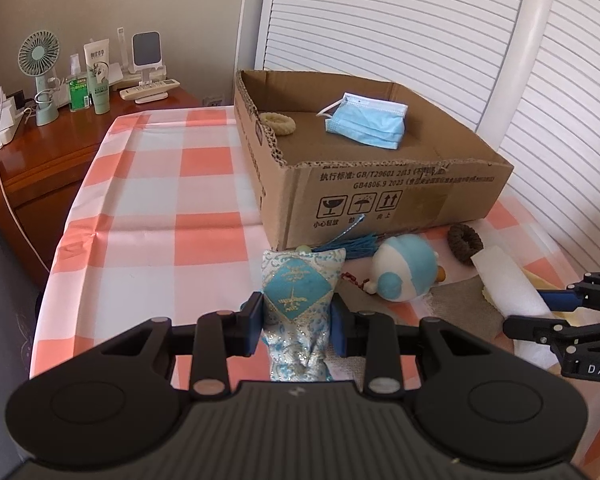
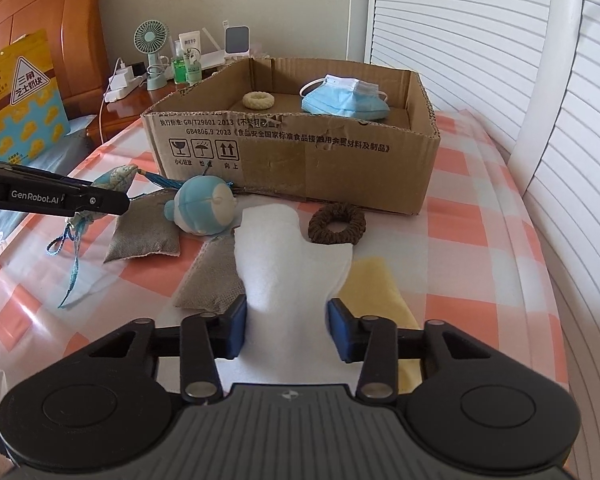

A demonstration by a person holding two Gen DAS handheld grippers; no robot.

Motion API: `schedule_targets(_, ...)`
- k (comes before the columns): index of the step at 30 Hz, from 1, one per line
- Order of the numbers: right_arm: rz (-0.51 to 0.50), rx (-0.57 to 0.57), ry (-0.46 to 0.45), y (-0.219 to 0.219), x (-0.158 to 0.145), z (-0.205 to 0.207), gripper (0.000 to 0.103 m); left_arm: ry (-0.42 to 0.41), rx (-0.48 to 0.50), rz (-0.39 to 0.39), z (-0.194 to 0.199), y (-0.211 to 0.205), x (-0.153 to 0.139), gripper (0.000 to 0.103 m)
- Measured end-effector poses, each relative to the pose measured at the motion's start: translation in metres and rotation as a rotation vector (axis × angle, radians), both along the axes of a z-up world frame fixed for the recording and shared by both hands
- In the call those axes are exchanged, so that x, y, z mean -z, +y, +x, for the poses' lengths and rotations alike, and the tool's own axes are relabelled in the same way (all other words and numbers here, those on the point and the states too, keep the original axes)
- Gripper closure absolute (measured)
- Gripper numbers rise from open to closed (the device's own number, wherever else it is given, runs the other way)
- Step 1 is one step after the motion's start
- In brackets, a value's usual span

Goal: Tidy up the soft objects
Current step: 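Grasp the white pad with the right gripper and lift it, then release the floral sachet into the box with the left gripper while the right gripper releases the white pad there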

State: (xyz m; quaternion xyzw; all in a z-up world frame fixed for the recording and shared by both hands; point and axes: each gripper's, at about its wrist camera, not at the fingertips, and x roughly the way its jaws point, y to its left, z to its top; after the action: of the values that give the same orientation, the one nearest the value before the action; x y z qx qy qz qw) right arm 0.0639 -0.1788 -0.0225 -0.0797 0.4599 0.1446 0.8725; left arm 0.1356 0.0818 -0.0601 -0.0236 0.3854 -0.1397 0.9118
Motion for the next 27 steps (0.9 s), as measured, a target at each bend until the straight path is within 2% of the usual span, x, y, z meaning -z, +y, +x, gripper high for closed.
schedule_targets(1,0.006,0.001,-0.001,0.000,-0.001,0.000,0.064,-0.001,0.001,0.002,-0.001,0.000,-0.001,0.071)
schedule_targets(3,0.016,-0.001,-0.001,-0.001,-0.004,-0.002,0.067,-0.005,0.005,0.007,-0.002,0.000,-0.003,0.071)
schedule_targets(15,-0.001,-0.016,-0.020,0.000,-0.014,-0.006,0.069,-0.018,0.034,0.036,-0.010,-0.001,-0.012,0.071)
schedule_targets(27,-0.051,-0.077,-0.070,0.004,-0.036,-0.012,0.082,-0.050,0.137,0.093,-0.026,-0.010,-0.043,0.071)
